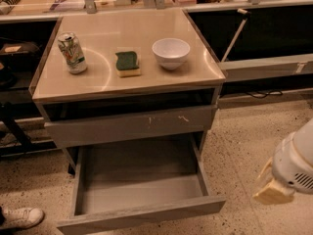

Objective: Close middle drawer

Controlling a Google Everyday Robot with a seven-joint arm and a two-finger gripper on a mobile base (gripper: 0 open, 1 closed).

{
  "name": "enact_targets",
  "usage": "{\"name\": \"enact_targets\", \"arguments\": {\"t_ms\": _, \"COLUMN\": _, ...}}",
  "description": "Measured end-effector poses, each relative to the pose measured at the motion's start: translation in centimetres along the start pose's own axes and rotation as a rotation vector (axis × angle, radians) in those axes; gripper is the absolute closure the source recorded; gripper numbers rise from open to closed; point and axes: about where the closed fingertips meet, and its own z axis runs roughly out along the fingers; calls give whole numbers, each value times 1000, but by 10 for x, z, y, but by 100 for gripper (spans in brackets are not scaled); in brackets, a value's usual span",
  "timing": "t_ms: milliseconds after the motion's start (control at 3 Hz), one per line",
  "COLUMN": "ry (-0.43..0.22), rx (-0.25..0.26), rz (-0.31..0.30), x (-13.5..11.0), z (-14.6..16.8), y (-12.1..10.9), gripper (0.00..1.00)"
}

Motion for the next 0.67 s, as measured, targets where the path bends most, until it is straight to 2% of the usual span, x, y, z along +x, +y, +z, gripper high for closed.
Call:
{"name": "enact_targets", "arguments": {"t_ms": 333, "ry": -2, "rx": -117, "rz": 74, "x": 11, "z": 76, "y": 14, "gripper": 100}}
{"name": "enact_targets", "arguments": {"t_ms": 667, "ry": 10, "rx": -200, "rz": 131, "x": 14, "z": 144, "y": 22, "gripper": 100}}
